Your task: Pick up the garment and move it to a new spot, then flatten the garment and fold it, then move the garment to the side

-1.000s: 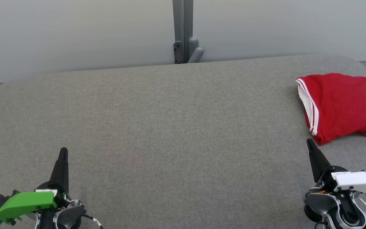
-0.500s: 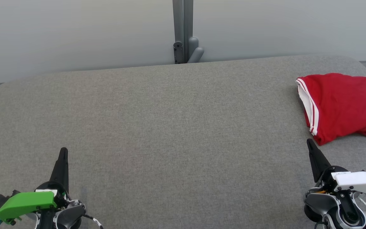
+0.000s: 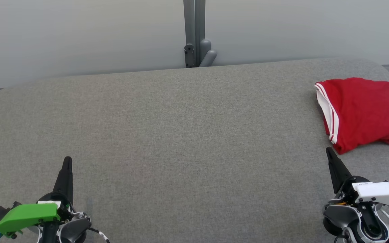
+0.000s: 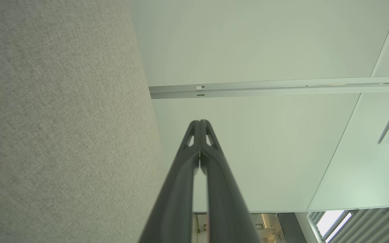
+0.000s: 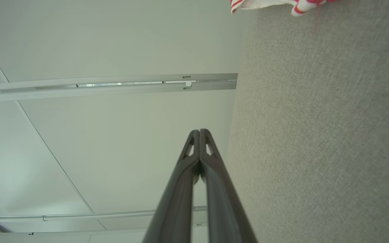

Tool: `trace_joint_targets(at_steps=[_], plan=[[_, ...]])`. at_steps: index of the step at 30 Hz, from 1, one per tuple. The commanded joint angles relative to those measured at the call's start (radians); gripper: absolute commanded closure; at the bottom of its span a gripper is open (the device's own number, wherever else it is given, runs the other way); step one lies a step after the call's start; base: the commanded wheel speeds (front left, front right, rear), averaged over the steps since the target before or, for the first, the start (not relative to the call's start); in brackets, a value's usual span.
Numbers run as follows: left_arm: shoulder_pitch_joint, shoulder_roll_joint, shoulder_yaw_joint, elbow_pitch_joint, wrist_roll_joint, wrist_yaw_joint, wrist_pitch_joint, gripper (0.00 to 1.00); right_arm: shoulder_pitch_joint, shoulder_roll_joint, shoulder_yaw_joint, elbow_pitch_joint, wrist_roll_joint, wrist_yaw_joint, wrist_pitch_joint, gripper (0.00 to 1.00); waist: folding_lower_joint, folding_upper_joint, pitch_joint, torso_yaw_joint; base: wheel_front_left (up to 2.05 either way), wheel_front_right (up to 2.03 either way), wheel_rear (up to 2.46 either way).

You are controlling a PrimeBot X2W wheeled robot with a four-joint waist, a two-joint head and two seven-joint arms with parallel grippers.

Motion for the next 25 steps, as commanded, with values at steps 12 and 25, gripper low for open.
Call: trace_joint_targets(at_steps=[12,25], plan=[[-0.013,0.006,0.001,-0.001,-0.001,-0.006,0.002,1.00,-0.008,-0.005,-0.001,-0.004,0.007,0.000,0.001,1.00,0.0000,0.0000,0.000,0.000,0.00,0.00,0.00],[-0.013,0.006,0.001,-0.001,-0.001,-0.006,0.002,1.00,-0.008,-0.005,-0.001,-0.004,0.007,0.000,0.001,1.00,0.0000,0.0000,0.000,0.000,0.00,0.00,0.00]])
